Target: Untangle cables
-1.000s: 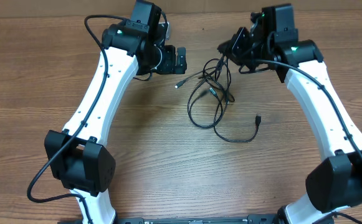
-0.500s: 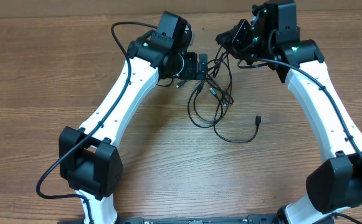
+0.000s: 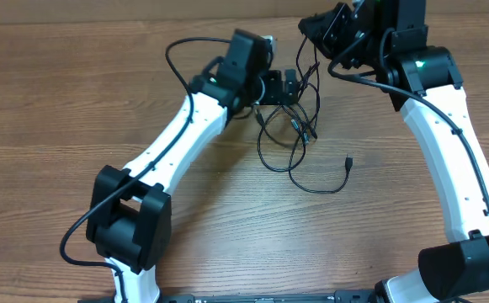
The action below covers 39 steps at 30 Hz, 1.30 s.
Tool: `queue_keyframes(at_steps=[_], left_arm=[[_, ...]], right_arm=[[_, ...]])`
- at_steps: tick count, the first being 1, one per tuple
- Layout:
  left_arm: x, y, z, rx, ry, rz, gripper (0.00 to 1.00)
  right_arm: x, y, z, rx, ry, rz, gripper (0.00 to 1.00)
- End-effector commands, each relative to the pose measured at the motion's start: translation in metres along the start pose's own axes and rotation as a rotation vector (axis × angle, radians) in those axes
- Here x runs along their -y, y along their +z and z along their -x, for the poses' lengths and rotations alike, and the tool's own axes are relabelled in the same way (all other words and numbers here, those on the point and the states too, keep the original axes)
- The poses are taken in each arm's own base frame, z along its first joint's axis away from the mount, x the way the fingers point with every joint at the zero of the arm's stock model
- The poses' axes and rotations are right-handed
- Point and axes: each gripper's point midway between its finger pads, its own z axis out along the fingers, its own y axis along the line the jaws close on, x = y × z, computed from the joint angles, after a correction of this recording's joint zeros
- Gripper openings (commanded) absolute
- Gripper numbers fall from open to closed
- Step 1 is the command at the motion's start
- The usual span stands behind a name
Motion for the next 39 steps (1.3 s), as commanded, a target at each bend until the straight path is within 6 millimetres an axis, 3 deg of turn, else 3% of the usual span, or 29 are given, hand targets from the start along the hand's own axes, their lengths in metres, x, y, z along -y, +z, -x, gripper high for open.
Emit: queue_keyframes(at_steps=[1,5,8,12,13,16,20,22,24,26,28,29,31,32,35,39], left_arm=[[0.018,0.01,-0.011,0.016,0.024,-0.051,1.0],[0.034,0.019,-0.017,0.051,0.062,-0.077,1.0],[0.024,0.023,-0.02,0.083,0.07,0.017,0.97],[0.0,0.026,-0.029,0.104,0.072,0.158,0.58],[-0.009,0.028,-0.035,0.093,0.071,0.185,0.43],[-0.028,0.03,-0.05,0.066,0.067,0.25,0.39],[-0.061,0.028,-0.071,0.025,0.066,0.376,0.33],[-0.073,0.025,-0.08,-0.014,0.062,0.414,0.26],[-0.083,0.021,-0.087,-0.048,0.056,0.449,0.18],[-0.09,0.018,-0.09,-0.067,0.048,0.467,0.17],[-0.094,0.017,-0.09,-0.071,0.038,0.471,0.26],[-0.095,0.017,-0.089,-0.069,0.033,0.468,0.37],[-0.094,0.018,-0.086,-0.055,0.003,0.46,0.57],[-0.092,0.019,-0.085,-0.049,-0.013,0.447,0.73],[-0.074,0.026,-0.083,-0.049,-0.037,0.348,1.0],[-0.046,0.035,-0.077,-0.045,-0.041,0.192,0.99]], right_arm=[[-0.037,-0.025,0.005,0.026,-0.061,0.087,0.04],[-0.046,-0.032,0.009,0.047,-0.121,0.101,0.04],[-0.055,-0.044,0.019,0.083,-0.138,0.12,0.04],[-0.057,-0.078,0.055,0.179,-0.133,0.112,0.04],[-0.054,-0.099,0.075,0.237,-0.127,0.101,0.04],[-0.047,-0.144,0.113,0.368,-0.142,0.062,0.04],[-0.013,-0.21,0.162,0.601,-0.128,-0.125,0.04],[0.016,-0.244,0.183,0.724,-0.106,-0.26,0.04],[0.048,-0.275,0.196,0.819,-0.051,-0.387,0.04],[0.073,-0.294,0.199,0.846,0.001,-0.46,0.04],[0.082,-0.302,0.197,0.833,0.022,-0.466,0.04],[0.08,-0.301,0.197,0.815,0.006,-0.444,0.04],[0.064,-0.294,0.196,0.769,-0.076,-0.379,0.04],[0.055,-0.291,0.194,0.752,-0.112,-0.351,0.04],[0.028,-0.289,0.188,0.743,-0.206,-0.319,0.04],[-0.009,-0.302,0.184,0.81,-0.297,-0.308,0.04]])
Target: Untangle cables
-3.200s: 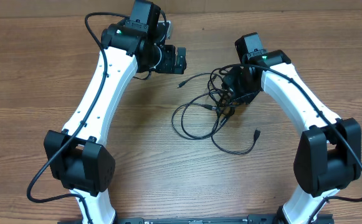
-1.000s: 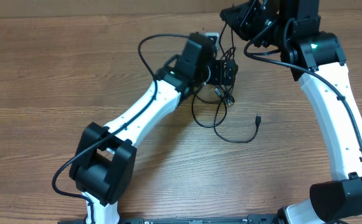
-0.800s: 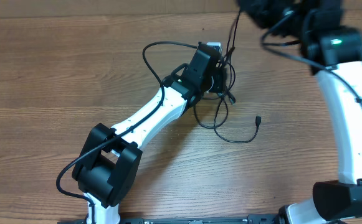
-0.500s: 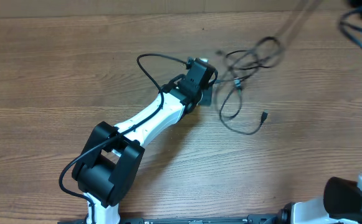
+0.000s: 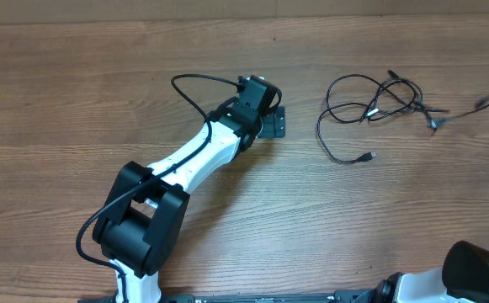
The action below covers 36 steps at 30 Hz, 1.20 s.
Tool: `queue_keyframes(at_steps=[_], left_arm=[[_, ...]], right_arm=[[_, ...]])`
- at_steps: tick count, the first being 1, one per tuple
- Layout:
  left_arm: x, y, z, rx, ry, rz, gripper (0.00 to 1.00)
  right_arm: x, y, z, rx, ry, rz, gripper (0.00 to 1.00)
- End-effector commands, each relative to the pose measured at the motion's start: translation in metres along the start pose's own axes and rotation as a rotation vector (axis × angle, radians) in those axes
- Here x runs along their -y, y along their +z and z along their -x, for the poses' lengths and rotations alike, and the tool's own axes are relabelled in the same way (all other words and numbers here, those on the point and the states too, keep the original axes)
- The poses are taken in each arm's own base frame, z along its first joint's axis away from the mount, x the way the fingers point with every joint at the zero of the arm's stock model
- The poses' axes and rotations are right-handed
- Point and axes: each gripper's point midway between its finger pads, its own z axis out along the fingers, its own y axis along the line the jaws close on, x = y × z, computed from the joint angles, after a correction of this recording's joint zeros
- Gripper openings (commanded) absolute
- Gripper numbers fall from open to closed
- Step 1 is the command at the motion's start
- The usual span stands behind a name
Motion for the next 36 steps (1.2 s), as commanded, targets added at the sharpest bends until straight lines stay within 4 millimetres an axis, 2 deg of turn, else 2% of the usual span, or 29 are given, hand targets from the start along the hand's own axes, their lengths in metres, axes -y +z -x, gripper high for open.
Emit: queue_keyframes(at_steps=[1,5,9,12,14,16,19,21,24,28,30,33,36], left_arm=[[0.027,-0.003,-0.002,-0.029,-0.015,-0.147,1.0],[0.029,-0.004,0.002,-0.012,-0.015,-0.155,1.0],[0.027,-0.003,0.001,-0.016,-0.015,-0.145,1.0],[0.02,-0.003,0.003,-0.008,0.003,-0.115,1.0],[0.017,-0.006,0.007,-0.01,0.015,-0.129,0.98],[0.009,-0.014,0.016,-0.008,0.015,-0.137,1.0],[-0.021,-0.038,0.041,0.023,-0.026,-0.105,1.0],[-0.046,-0.063,0.063,0.059,-0.04,-0.085,1.0],[-0.088,-0.112,0.092,0.127,-0.064,-0.034,1.0],[-0.145,-0.197,0.123,0.255,-0.142,0.043,1.0],[-0.17,-0.242,0.131,0.33,-0.19,0.083,1.0],[-0.197,-0.296,0.133,0.433,-0.244,0.126,1.0],[-0.207,-0.33,0.127,0.485,-0.273,0.128,1.0]], right_arm=[[-0.055,-0.049,0.029,0.133,-0.146,0.112,0.04],[-0.073,-0.074,0.05,0.222,-0.231,0.128,0.04],[-0.085,-0.089,0.057,0.255,-0.255,0.163,0.04],[-0.113,-0.105,0.054,0.271,-0.281,0.26,0.04],[-0.125,-0.109,0.051,0.284,-0.281,0.273,0.04],[-0.132,-0.107,0.044,0.283,-0.278,0.264,0.04],[-0.144,-0.094,0.023,0.23,-0.271,0.271,0.04],[-0.157,-0.082,0.001,0.166,-0.274,0.302,0.04],[-0.178,-0.052,-0.043,0.038,-0.272,0.347,0.04],[-0.216,-0.012,-0.118,-0.147,-0.226,0.41,0.04],[-0.237,0.002,-0.16,-0.231,-0.219,0.444,0.04],[-0.272,0.01,-0.227,-0.346,-0.25,0.505,0.04],[-0.28,0.007,-0.291,-0.489,-0.303,0.497,0.04]])
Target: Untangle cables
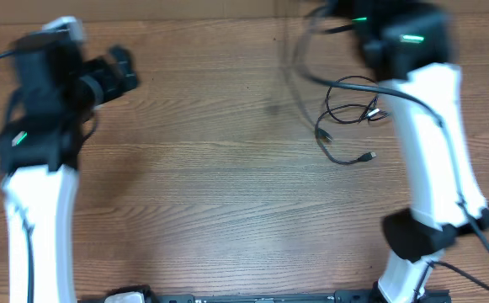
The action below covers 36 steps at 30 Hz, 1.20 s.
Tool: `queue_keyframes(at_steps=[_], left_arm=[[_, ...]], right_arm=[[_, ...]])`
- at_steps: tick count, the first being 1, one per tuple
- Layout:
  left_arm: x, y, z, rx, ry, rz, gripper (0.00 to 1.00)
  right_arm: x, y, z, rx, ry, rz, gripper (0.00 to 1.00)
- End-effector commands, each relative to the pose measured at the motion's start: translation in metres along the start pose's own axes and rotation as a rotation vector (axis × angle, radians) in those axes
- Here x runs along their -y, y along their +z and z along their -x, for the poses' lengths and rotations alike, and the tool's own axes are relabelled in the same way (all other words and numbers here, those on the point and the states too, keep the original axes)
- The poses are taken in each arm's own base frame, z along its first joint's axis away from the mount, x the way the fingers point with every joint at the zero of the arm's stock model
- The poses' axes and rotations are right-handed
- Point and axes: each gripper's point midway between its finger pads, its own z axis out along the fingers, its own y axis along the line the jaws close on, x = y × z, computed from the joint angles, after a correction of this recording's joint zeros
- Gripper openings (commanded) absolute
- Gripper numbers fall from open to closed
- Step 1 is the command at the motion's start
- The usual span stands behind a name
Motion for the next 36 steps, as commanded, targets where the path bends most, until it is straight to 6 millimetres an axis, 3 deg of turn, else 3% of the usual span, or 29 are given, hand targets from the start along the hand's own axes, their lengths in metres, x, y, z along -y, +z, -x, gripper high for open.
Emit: queue_keyframes(at_steps=[1,4,7,13,18,22,24,30,36], left_arm=[[-0.003,-0.028,0.006,0.021,0.007,-0.033,0.99],[-0.006,-0.033,-0.001,0.0,0.001,-0.025,1.0],[-0.004,-0.029,-0.01,-0.042,-0.003,-0.039,1.0],[0.019,-0.016,-0.025,-0.136,-0.017,-0.185,0.99],[0.031,0.002,-0.043,-0.244,-0.047,-0.283,1.0],[0.033,0.018,-0.055,-0.316,-0.072,-0.311,0.99],[0.031,0.026,-0.06,-0.34,-0.081,-0.309,1.0],[0.028,0.037,-0.063,-0.356,-0.087,-0.303,0.99],[0.033,0.035,-0.068,-0.379,-0.089,-0.323,0.99]], right_arm=[[-0.03,0.013,-0.054,-0.144,-0.004,0.015,0.04],[-0.015,0.017,-0.098,-0.284,0.026,-0.087,0.04],[0.011,0.007,-0.141,-0.455,0.101,-0.213,0.04],[0.014,-0.011,-0.184,-0.672,0.091,-0.199,0.04],[0.008,-0.013,-0.185,-0.696,0.011,-0.129,0.04],[0.003,-0.013,-0.186,-0.705,-0.036,-0.078,0.11],[0.003,-0.013,-0.186,-0.707,-0.043,-0.076,0.18],[0.002,-0.008,-0.179,-0.675,-0.057,-0.064,0.59],[0.026,-0.009,-0.141,-0.564,-0.025,-0.116,0.82]])
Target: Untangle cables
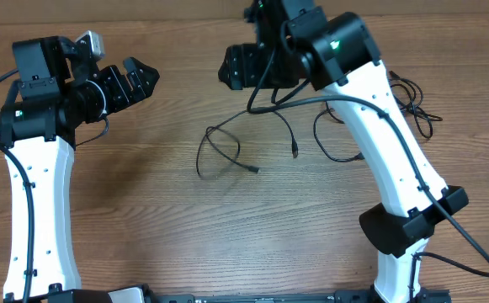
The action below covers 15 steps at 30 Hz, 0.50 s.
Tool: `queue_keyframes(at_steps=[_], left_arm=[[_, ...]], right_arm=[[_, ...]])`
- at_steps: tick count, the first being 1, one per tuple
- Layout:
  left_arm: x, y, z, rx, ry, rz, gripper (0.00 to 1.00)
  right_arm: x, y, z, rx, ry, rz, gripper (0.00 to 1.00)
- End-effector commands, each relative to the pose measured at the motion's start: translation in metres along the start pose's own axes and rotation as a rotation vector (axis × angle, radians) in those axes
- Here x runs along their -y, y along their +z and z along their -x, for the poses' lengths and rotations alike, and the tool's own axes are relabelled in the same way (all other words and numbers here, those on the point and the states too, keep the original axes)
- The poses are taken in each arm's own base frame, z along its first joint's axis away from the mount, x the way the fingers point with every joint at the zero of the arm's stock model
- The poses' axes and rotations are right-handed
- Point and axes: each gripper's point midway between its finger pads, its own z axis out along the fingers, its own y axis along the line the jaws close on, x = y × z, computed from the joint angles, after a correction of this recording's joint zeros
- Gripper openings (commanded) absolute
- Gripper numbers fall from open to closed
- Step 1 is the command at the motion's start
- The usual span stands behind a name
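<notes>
Thin black cables lie on the wooden table. One cable (219, 145) is drawn out to the left, looping on the table middle and ending in a plug (255, 171). A second plug end (294, 151) hangs beside it. The other cables (412, 93) stay bunched at the right behind the right arm. My right gripper (230, 67) is at the top centre, raised, apparently shut on the drawn-out cable, though the grip itself is hard to see. My left gripper (141, 80) is at the upper left, open and holding nothing, well apart from the cables.
The right arm (387, 151) crosses the right half of the table from the front edge up to the top. The left arm (34, 185) runs along the left edge. Each arm's own black lead hangs beside it.
My right gripper has moved from above the bundle at the upper right to the top centre. One cable now stretches left onto the table middle. The left gripper sits slightly further right.
Both grippers were at the tangle in the top middle. Then the tangle lay at the right, with only the left arm in view. Then the left arm was at the far left and the right arm above the bundle. Now one cable is drawn out leftward.
</notes>
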Motion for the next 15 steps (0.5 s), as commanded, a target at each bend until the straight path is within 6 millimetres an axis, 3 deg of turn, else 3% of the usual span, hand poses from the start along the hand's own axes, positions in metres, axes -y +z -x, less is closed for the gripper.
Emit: queue_keyframes(at_steps=[1,5,11,15], left_arm=[[0.01,0.002,-0.007,-0.028,0.025,-0.038,0.99],[0.022,0.008,-0.017,-0.058,0.079,-0.056,1.0],[0.051,0.026,-0.041,-0.127,0.226,-0.096,1.0],[0.045,0.045,-0.059,-0.188,0.252,-0.006,1.0]], right_arm=[[0.024,-0.027,0.027,0.101,0.056,-0.031,0.87],[0.052,-0.062,0.042,0.181,0.138,-0.051,1.0],[0.083,-0.108,0.045,0.255,0.203,-0.088,1.0],[0.096,-0.122,0.043,0.269,0.234,-0.109,1.0]])
